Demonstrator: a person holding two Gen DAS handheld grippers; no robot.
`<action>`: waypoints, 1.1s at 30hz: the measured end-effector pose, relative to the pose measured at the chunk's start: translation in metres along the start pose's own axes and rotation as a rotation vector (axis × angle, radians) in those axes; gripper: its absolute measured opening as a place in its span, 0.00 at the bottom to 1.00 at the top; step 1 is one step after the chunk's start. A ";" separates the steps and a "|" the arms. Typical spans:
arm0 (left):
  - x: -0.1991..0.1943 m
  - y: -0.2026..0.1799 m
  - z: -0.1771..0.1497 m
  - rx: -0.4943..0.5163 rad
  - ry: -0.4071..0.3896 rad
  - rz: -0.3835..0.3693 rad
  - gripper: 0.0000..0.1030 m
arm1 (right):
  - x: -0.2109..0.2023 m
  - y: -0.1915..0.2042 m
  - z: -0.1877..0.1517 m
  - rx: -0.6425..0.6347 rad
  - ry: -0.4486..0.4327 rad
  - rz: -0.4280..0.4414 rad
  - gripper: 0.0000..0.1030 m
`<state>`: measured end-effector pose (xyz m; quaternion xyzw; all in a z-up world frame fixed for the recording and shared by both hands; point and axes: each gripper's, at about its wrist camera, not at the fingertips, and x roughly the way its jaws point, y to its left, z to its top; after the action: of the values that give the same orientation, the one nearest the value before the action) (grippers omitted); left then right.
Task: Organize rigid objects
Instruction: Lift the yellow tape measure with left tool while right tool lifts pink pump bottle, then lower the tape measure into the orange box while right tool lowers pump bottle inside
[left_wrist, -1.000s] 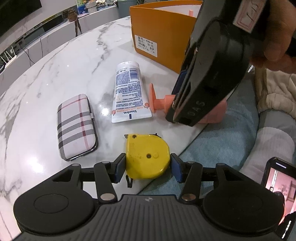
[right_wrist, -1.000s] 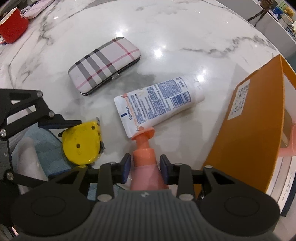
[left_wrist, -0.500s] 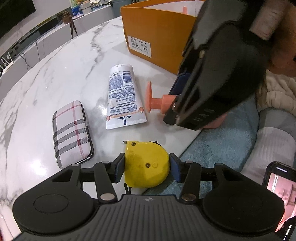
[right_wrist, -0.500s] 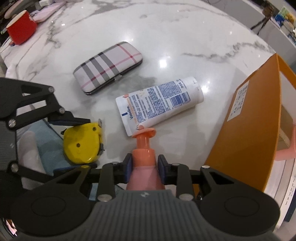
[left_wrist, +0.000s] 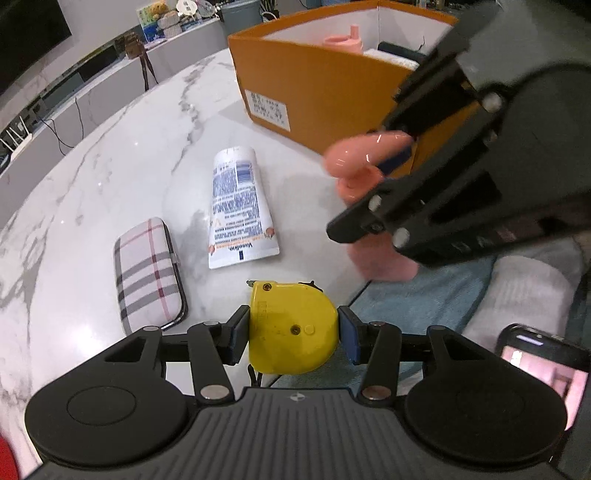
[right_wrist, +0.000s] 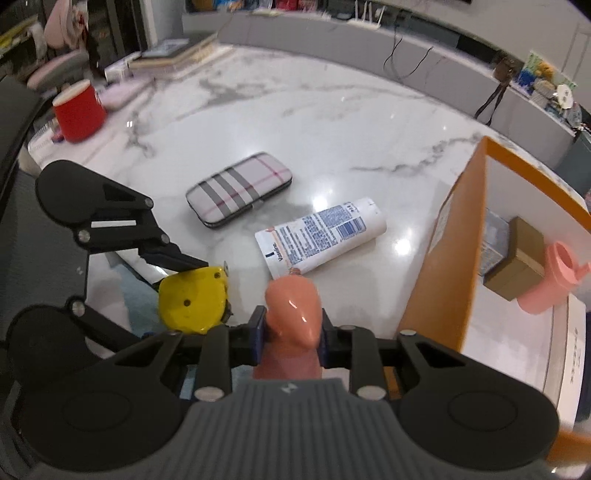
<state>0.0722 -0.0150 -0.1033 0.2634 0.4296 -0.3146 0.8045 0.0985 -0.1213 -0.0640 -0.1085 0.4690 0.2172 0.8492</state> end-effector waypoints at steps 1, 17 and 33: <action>-0.003 0.000 0.001 -0.002 -0.005 0.005 0.55 | -0.005 0.000 -0.004 0.007 -0.021 -0.002 0.25; -0.080 -0.005 0.056 -0.002 -0.157 0.124 0.55 | -0.121 -0.023 -0.007 0.118 -0.419 0.003 0.25; -0.058 -0.060 0.163 0.202 -0.233 0.025 0.55 | -0.149 -0.122 -0.033 0.386 -0.446 -0.143 0.25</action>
<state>0.0890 -0.1514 0.0178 0.3101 0.2964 -0.3745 0.8221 0.0621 -0.2815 0.0412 0.0724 0.2948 0.0824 0.9492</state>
